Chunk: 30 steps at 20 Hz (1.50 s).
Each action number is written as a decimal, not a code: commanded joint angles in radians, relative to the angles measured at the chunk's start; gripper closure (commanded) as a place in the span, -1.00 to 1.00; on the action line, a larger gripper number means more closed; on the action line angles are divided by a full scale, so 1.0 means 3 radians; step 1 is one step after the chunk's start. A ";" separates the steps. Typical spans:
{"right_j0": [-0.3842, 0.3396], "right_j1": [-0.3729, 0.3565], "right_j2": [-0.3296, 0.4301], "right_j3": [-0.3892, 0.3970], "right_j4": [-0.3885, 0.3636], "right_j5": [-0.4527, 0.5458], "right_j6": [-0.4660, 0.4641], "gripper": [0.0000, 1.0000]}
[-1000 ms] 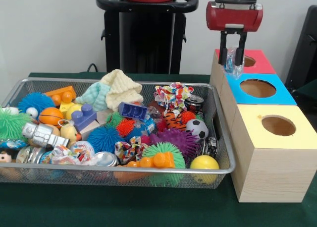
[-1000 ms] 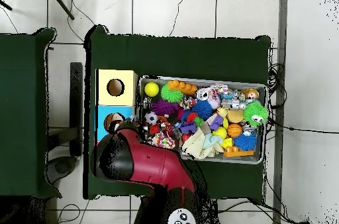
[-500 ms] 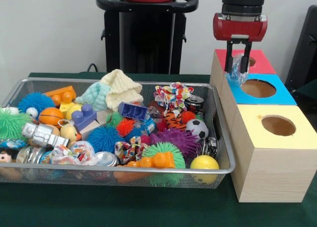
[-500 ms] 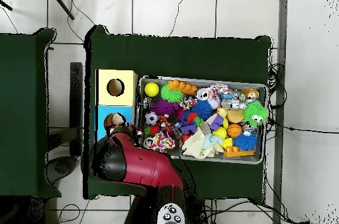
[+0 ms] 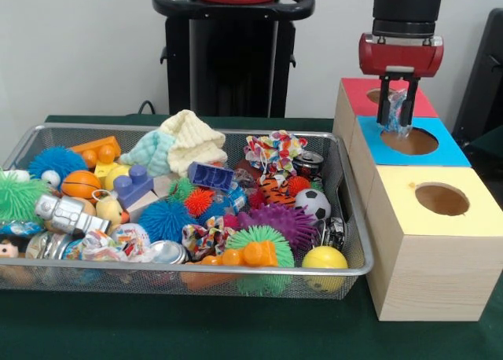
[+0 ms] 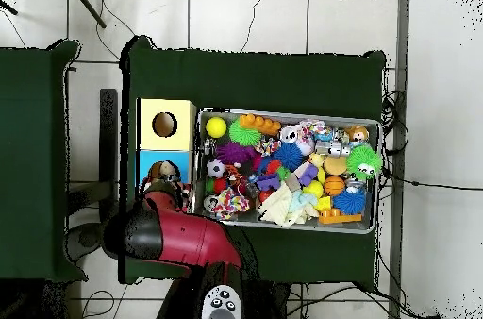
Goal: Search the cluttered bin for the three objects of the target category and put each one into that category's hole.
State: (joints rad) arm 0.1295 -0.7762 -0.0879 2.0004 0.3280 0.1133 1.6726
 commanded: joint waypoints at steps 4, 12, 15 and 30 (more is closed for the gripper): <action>0.0010 0.0180 0.0029 0.0042 0.0165 -0.0027 0.0850 1.00; -0.0066 0.0274 0.0081 -0.0021 0.0121 -0.0120 0.0803 1.00; 0.0016 0.0279 0.0017 -0.0073 0.0165 -0.0072 0.0831 1.00; 0.0371 0.0291 -0.0297 -0.0418 0.0352 0.0353 0.0876 1.00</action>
State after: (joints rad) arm 0.2377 -0.7374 -0.1730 1.9475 0.3765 0.1164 1.6890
